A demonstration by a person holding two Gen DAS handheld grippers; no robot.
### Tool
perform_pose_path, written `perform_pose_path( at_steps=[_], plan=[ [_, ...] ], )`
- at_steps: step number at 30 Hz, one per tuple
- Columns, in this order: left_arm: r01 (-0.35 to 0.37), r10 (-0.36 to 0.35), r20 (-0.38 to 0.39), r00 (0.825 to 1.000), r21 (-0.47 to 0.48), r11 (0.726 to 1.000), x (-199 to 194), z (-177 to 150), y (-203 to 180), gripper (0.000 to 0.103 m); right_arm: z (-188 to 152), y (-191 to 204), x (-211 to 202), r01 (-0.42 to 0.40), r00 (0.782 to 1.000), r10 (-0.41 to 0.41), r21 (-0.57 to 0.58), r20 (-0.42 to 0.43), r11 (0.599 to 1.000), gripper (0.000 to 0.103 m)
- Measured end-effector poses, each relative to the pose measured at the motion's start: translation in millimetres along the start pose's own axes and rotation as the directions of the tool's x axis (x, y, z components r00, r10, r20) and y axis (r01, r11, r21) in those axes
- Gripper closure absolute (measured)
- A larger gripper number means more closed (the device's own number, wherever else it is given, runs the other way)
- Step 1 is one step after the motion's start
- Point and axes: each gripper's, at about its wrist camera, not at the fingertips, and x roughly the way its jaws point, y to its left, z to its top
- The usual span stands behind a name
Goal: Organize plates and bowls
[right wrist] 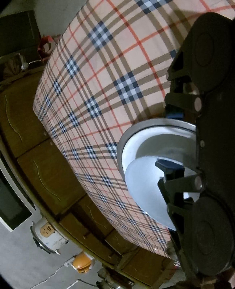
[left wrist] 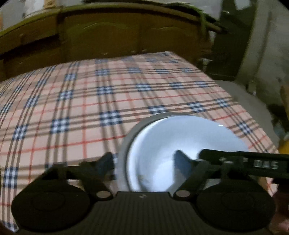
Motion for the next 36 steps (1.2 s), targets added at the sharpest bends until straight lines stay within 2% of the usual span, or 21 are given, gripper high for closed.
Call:
perform_pose_path(
  at_steps=[14, 22, 36],
  plan=[
    [-0.014, 0.013, -0.026, 1.0, -0.039, 0.999, -7.1, 2.8, -1.6, 0.037, -2.8, 4.4, -9.7, 0.006, 1.0, -0.006, 0.001, 0.012, 1.0, 0.051],
    [-0.032, 0.033, 0.02, 0.999, -0.025, 0.999, -30.5, 7.6, -6.8, 0.037, -0.3, 12.7, -30.6, -0.022, 0.999, 0.022, -0.016, 0.046, 1.0, 0.051],
    [-0.083, 0.085, 0.11, 0.99, -0.021, 0.996, -93.2, 12.1, -14.0, 0.037, -0.6, 47.4, -79.9, -0.082, 0.989, 0.09, -0.078, 0.113, 0.994, 0.051]
  ],
)
